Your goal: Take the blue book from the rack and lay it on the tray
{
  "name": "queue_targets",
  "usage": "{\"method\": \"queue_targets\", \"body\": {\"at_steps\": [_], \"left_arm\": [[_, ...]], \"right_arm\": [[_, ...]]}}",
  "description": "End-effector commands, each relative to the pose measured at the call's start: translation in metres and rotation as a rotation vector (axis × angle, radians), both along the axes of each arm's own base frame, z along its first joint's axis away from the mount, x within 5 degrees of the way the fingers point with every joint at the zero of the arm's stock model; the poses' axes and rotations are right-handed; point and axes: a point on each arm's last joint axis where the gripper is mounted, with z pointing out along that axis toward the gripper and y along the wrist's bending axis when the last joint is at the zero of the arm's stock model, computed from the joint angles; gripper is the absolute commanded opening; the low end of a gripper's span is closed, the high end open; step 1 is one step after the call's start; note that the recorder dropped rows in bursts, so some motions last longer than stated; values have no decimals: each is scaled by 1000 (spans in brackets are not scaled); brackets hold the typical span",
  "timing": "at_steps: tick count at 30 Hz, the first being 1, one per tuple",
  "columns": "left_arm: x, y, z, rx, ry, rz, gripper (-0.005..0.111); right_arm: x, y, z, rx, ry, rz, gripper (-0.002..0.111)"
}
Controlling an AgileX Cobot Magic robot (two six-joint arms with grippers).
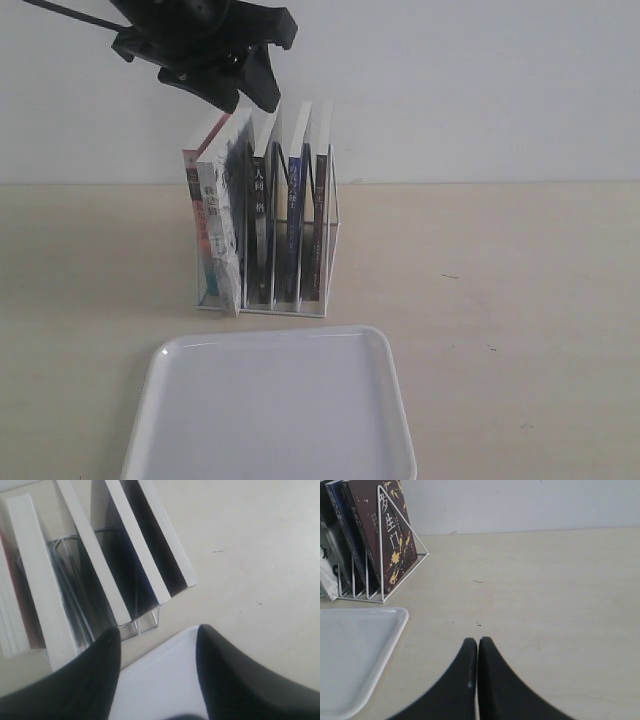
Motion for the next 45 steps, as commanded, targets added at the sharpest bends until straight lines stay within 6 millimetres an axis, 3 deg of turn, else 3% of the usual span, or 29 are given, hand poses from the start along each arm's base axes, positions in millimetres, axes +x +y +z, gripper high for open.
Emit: {"method": "queue_targets", "body": {"at_steps": [1, 19, 26, 33, 45], "left_arm": [[4, -5, -8, 7, 0, -32, 45], [19, -22, -23, -54, -58, -67, 42], [15, -34, -32, 75, -105, -111, 42], [9, -54, -28, 70, -182, -48, 44], [17, -57, -35, 25, -157, 77, 44]], "right_arm": [[0, 0, 1, -7, -10, -1, 0], [0, 0, 1, -7, -10, -1, 0], [0, 0, 1, -7, -10, -1, 0], [0, 0, 1, -7, -10, -1, 0], [0, 0, 1, -7, -10, -1, 0]]}}
